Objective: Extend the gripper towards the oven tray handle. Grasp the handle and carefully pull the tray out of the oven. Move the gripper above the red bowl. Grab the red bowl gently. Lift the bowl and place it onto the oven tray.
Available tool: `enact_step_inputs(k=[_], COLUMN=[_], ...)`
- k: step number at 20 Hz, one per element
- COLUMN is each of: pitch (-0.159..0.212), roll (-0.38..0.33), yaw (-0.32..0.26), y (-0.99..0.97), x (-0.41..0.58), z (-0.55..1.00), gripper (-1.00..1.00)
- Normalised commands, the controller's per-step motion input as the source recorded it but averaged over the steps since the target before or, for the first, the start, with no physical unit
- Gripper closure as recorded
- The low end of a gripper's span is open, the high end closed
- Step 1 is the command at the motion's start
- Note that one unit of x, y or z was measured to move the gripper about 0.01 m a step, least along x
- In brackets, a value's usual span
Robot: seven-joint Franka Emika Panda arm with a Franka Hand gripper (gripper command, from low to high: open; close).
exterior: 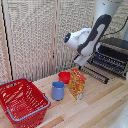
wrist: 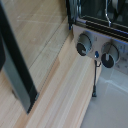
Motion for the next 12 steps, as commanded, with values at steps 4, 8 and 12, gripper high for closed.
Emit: enact_step_inputs(k=[4, 8, 12], pitch=[-0.028, -0.012, -0.003], roll=[0.006, 0.0, 0.0], yaw=[0.018, 0.042, 0.013], y=[-1.0, -0.9, -0.74], x=[-0.047, 0.016, 0.104], z=[0.0, 0.0, 0.0], gripper=[-1.0, -1.0, -1.0])
